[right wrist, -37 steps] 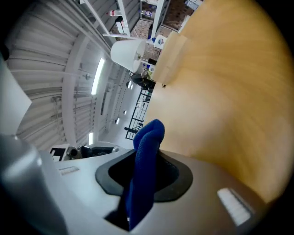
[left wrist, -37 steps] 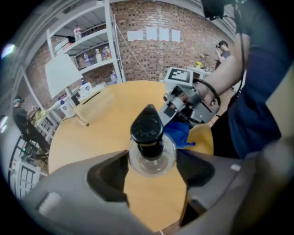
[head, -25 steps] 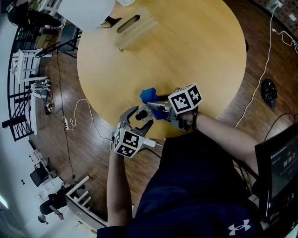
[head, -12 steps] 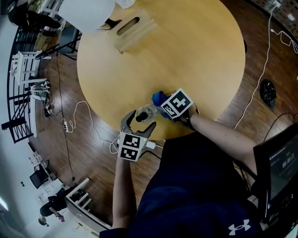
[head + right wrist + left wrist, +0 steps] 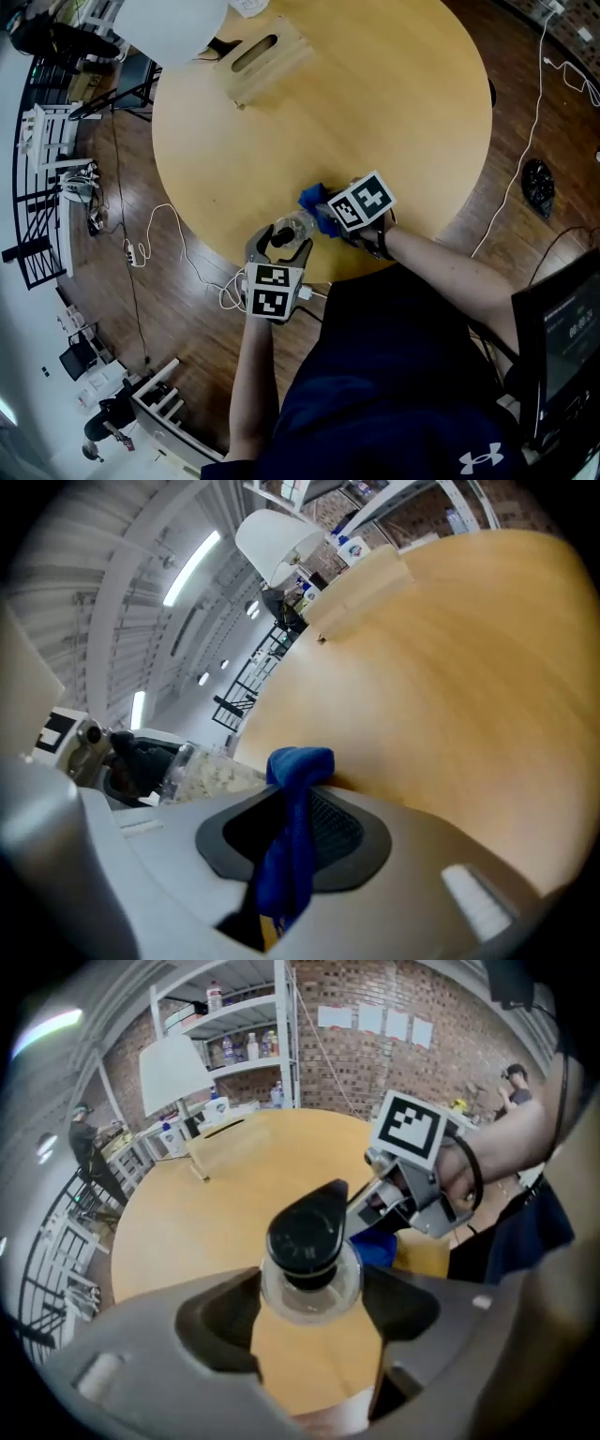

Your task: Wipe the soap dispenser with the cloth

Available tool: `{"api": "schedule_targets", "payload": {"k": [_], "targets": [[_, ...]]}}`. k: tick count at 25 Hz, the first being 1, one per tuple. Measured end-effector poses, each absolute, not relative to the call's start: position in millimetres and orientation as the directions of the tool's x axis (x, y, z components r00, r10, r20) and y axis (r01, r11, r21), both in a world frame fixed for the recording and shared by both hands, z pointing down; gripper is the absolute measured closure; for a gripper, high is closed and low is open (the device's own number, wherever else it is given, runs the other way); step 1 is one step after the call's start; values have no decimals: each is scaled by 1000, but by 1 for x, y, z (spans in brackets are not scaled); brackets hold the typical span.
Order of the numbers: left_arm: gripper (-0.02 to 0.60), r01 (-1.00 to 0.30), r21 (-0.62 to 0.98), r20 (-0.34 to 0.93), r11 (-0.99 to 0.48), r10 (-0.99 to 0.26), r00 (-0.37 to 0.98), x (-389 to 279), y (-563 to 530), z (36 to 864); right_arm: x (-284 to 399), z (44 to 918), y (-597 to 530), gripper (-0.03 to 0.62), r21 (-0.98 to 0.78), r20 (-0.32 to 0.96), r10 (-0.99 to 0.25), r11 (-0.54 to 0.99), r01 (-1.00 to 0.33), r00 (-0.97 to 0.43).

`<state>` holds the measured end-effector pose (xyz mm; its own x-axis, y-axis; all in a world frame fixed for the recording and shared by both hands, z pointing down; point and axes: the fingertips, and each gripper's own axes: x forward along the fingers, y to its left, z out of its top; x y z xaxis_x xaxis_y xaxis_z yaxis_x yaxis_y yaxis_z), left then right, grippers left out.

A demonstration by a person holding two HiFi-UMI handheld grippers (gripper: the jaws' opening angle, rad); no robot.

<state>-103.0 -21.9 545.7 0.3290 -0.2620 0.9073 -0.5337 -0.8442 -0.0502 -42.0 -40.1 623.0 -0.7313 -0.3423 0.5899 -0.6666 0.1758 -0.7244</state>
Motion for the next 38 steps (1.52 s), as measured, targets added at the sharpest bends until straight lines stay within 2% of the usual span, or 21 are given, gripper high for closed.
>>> {"api": "schedule_targets", "payload": {"k": [5, 8, 10, 14, 17, 21, 22, 23, 25, 27, 29, 32, 38], "targets": [[242, -321, -45, 939, -946, -150, 308, -102, -15, 550, -60, 561, -45, 513, -903, 287, -396, 193, -384, -873], [242, -219, -58, 952, -974, -121, 282, -103, -16, 552, -58, 526, -53, 513, -923, 182, -434, 232, -305, -882], [242, -179, -77, 954, -981, -124, 271, -104, -17, 553, -59, 529, -55, 513, -921, 194, -434, 228, -316, -880], [241, -98, -111, 957, -989, -133, 256, -106, -17, 553, -65, 576, -46, 513, -896, 332, -397, 152, -418, -855], [241, 13, -128, 965, -992, -121, 234, -108, -18, 552, -65, 599, -42, 513, -869, 416, -366, 110, -482, -833], [239, 137, -161, 972, -977, -133, 194, -109, -20, 557, -64, 594, -41, 513, -881, 405, -371, 88, -466, -836], [235, 109, -164, 970, -981, -139, 202, -108, -20, 558, -64, 585, -42, 513, -895, 373, -388, 90, -438, -843], [221, 28, -152, 964, -988, -142, 227, -105, -21, 558, -62, 573, -45, 513, -910, 332, -409, 97, -402, -850], [207, -271, -41, 934, -962, -133, 333, -98, -24, 550, -60, 544, -52, 513, -937, 238, -453, 126, -326, -859], [202, -547, 125, 885, -828, -157, 439, -91, -25, 537, -58, 519, -56, 513, -950, 165, -479, 158, -270, -862], [207, -657, 163, 862, -736, -218, 458, -90, -27, 530, -58, 509, -57, 513, -953, 140, -484, 169, -250, -864], [253, -647, 69, 875, -760, -265, 404, -92, -27, 533, -58, 529, -55, 513, -955, 179, -484, 124, -270, -856], [252, -443, 2, 889, -896, -202, 411, -99, -29, 540, -61, 596, -43, 514, -924, 342, -421, 12, -382, -841]]}}
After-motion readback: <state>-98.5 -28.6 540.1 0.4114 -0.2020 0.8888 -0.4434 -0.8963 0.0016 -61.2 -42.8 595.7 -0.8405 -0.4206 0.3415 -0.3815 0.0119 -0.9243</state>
